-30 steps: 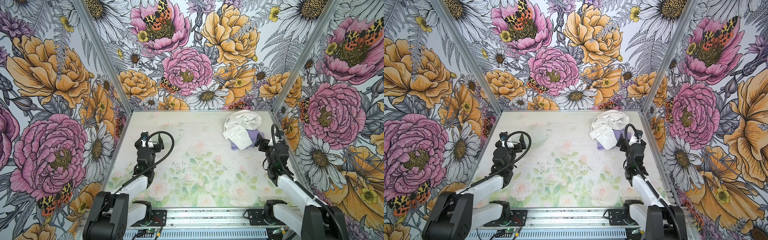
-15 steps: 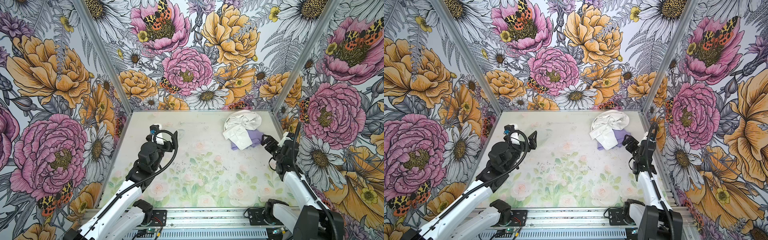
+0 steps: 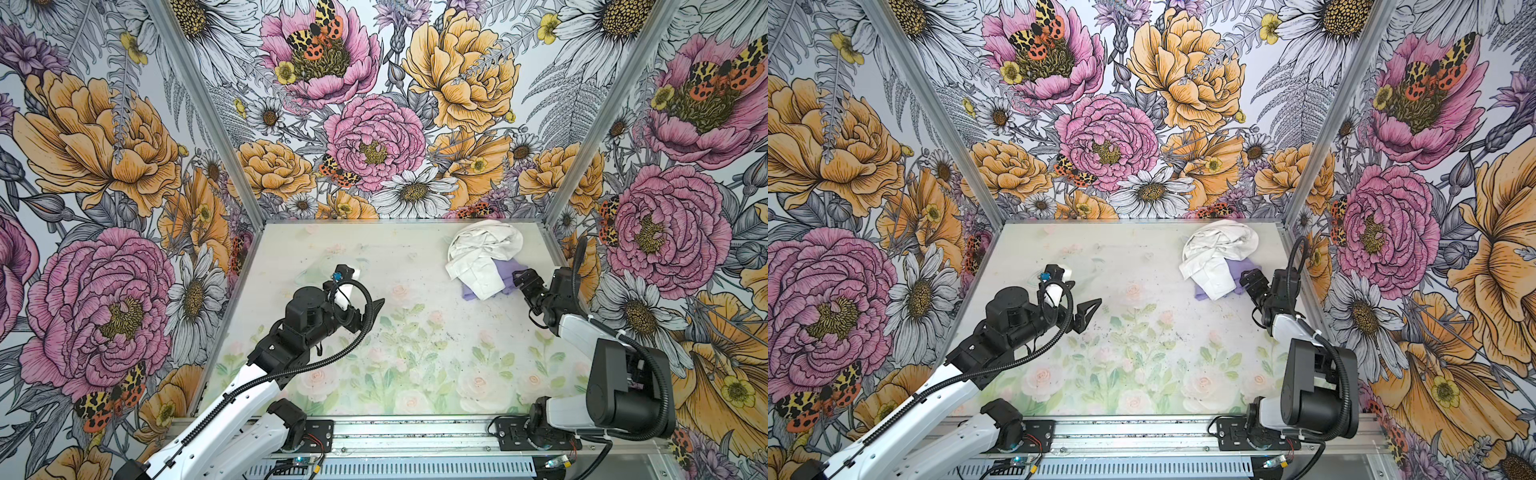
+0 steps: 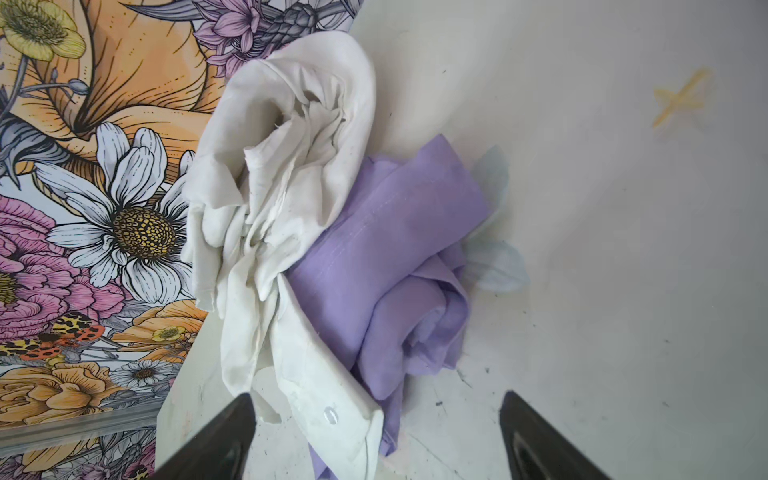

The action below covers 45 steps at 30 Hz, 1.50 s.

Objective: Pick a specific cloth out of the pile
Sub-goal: 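Reach the right gripper down onto the purple cloth while the left arm lifts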

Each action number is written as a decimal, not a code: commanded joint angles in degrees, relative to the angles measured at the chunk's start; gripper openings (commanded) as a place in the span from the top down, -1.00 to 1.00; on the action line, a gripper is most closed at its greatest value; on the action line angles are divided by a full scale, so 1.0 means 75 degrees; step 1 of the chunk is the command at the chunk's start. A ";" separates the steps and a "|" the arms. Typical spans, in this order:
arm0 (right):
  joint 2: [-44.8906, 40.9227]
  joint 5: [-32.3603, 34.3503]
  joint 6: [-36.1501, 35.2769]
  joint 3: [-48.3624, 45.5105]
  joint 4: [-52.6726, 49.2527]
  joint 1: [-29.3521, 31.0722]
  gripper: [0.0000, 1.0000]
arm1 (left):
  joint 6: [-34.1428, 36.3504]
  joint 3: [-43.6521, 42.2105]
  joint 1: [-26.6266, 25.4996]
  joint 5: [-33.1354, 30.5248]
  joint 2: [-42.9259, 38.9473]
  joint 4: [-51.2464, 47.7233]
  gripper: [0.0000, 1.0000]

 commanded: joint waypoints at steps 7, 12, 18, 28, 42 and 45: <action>0.0941 -0.0029 0.0485 0.0451 0.0879 -0.0049 -0.60 | 0.0370 -0.0441 -0.0039 -0.0061 -0.0865 -0.0103 -0.97; 0.1322 -0.0057 0.0538 0.0565 0.1022 -0.0049 -0.38 | 0.0376 -0.0545 -0.0037 -0.0181 -0.1062 -0.0097 -0.97; 0.1732 -0.0125 0.0565 0.0694 0.1172 -0.0049 -0.31 | 0.0374 -0.0562 -0.0033 -0.0171 -0.1007 -0.0120 -0.97; 0.2323 -0.0339 0.0671 0.0920 0.1542 0.0009 -0.47 | 0.0370 -0.0585 -0.0039 -0.0135 -0.0942 -0.0115 -0.97; 0.2970 -0.0360 0.0512 0.1397 0.1323 0.0144 -0.58 | 0.0355 -0.0592 -0.0051 -0.0159 -0.0899 -0.0138 -0.97; 0.3055 -0.0327 0.0481 0.1459 0.1303 0.0173 -0.49 | 0.0356 -0.0586 -0.0062 -0.0170 -0.0894 -0.0152 -0.97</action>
